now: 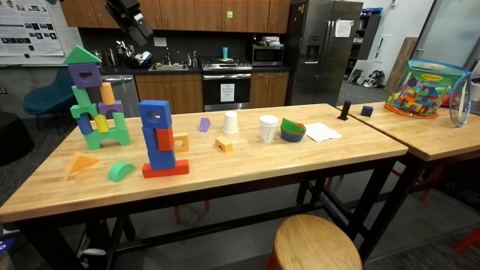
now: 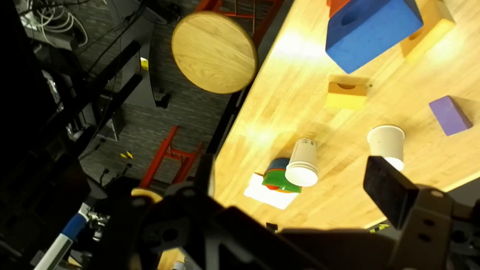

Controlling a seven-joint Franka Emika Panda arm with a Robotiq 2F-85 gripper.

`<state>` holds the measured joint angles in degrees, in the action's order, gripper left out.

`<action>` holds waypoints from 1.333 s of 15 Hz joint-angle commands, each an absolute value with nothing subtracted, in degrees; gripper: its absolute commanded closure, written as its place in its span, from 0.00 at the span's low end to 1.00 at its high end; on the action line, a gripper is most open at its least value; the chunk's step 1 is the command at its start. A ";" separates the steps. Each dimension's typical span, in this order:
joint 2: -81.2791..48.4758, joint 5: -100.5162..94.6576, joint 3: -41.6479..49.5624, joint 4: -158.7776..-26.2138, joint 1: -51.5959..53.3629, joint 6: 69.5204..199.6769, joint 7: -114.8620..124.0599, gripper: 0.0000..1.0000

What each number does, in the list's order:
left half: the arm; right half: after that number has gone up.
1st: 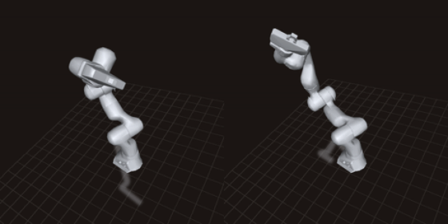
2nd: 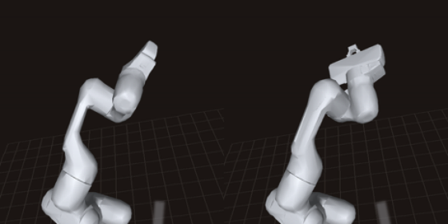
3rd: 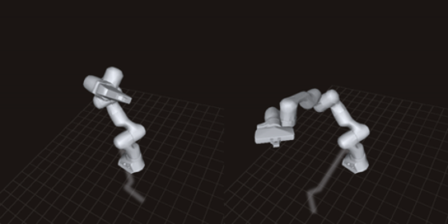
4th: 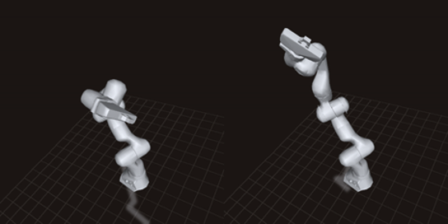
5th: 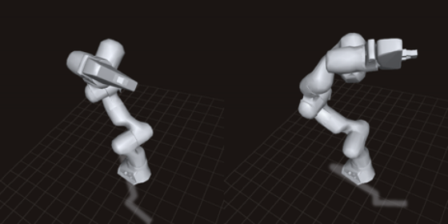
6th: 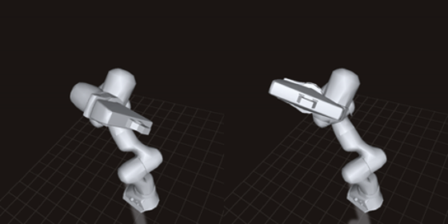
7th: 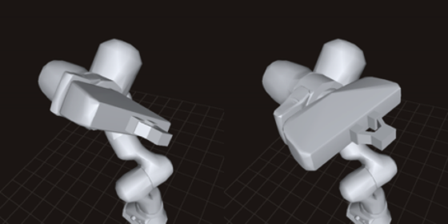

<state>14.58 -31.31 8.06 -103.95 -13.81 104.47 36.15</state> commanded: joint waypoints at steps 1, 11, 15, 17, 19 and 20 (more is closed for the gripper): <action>17.23 -34.28 7.78 -107.34 -13.54 107.22 28.40 0.00; 16.60 -33.16 6.55 -103.32 -12.59 90.83 10.45 0.00; 16.72 -33.96 6.33 -103.21 -12.50 89.27 16.30 0.00; 16.80 -33.04 6.82 -103.66 -12.14 89.25 14.63 0.00; 16.79 -33.03 6.80 -103.66 -12.17 89.26 15.36 0.00; 16.47 -32.16 7.16 -103.21 -11.86 88.41 12.54 0.00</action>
